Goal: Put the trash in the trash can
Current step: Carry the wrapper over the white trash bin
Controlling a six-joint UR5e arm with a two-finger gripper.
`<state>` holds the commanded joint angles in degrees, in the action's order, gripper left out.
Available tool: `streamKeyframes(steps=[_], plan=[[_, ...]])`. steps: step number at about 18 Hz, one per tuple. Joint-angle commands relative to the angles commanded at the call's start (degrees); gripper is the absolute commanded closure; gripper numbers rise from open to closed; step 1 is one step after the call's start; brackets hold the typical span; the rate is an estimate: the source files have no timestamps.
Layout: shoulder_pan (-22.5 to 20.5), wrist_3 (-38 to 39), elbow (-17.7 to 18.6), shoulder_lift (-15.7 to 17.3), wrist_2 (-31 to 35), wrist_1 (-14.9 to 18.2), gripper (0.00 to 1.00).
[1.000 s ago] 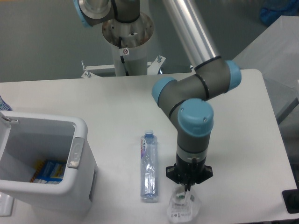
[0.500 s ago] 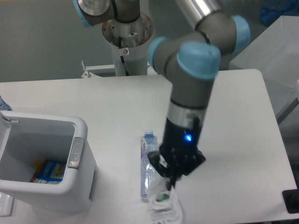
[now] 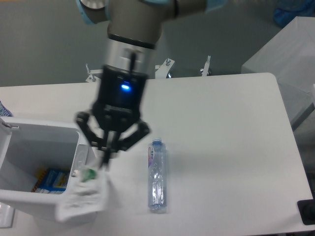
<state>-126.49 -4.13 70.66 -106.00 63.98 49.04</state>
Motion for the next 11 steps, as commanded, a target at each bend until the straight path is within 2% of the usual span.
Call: streamKeyframes(steps=[2, 6, 11], plan=[[2.5, -5.2, 1.6, 0.1, 0.1, -0.3, 1.0], [6.0, -20.1, 7.8, 1.4, 0.4, -0.3, 1.0], [6.7, -23.4, 8.7, 1.2, 0.4, -0.1, 1.0]])
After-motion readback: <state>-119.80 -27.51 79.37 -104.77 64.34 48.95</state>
